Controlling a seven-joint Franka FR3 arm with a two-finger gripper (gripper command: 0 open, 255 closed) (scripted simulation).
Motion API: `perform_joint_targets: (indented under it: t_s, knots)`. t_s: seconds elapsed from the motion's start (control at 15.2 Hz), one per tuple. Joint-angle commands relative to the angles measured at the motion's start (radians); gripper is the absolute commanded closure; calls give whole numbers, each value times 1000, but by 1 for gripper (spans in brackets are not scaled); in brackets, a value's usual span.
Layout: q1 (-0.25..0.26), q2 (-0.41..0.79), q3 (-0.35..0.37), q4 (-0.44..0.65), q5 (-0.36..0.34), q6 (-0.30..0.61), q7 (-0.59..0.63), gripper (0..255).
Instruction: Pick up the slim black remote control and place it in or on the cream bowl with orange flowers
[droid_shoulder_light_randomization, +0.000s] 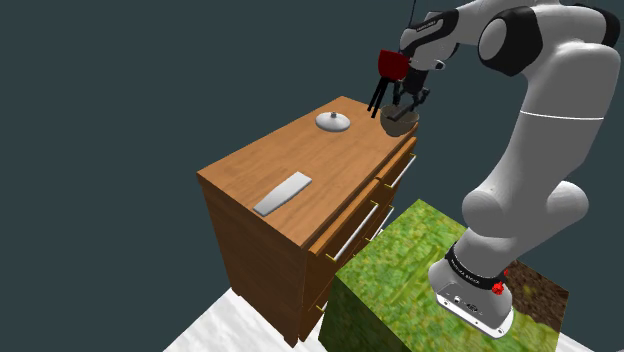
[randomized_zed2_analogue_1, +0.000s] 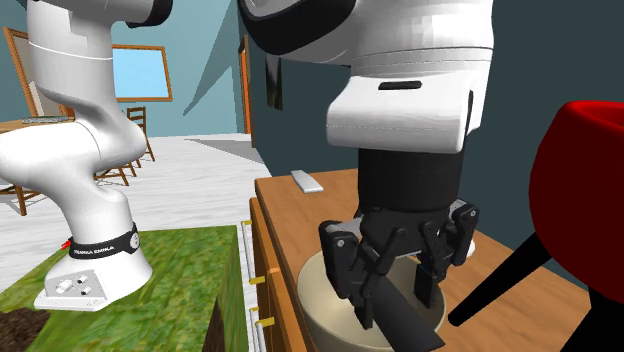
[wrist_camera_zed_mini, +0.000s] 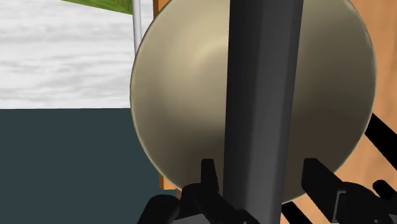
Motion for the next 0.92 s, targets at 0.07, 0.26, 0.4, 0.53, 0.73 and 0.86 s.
perform_joint_targets:
  t_s: [0.07,0.26,0.4,0.53,0.73,0.86]
  knots:
    - [0,0,0,0,0,0,0,0]
    - [0,1,0,-1,0,0,0,0]
    - [0,-19,-2,40,-6,-60,4,0]
    - [-1,-32,-4,83,-10,-115,7,0]
    - [-1,-32,-4,83,-10,-115,7,0]
    - [-1,-32,-4,83,-10,-115,7,0]
